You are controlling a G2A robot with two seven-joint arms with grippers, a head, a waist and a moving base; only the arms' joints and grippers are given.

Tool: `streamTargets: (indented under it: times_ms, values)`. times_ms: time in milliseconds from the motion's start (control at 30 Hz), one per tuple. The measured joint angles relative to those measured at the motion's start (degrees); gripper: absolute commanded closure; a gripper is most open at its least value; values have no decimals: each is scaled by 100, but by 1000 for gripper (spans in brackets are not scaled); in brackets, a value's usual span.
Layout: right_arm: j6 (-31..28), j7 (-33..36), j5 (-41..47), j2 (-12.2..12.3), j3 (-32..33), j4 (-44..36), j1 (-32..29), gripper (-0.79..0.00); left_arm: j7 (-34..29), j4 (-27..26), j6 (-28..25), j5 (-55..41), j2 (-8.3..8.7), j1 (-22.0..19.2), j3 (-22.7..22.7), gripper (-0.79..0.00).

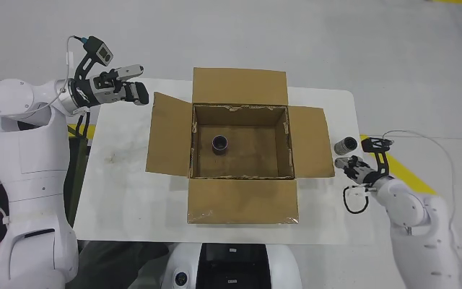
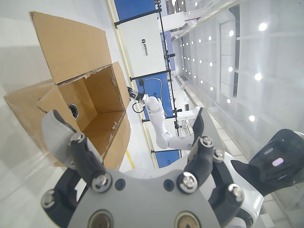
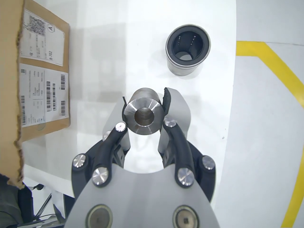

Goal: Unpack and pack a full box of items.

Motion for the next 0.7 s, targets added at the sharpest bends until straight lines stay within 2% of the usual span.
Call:
streamTargets:
  times_ms: [700]
  values:
    - [410,-78,-264,30,-388,788,509,0,0,0,0,0,0,0,0,-785]
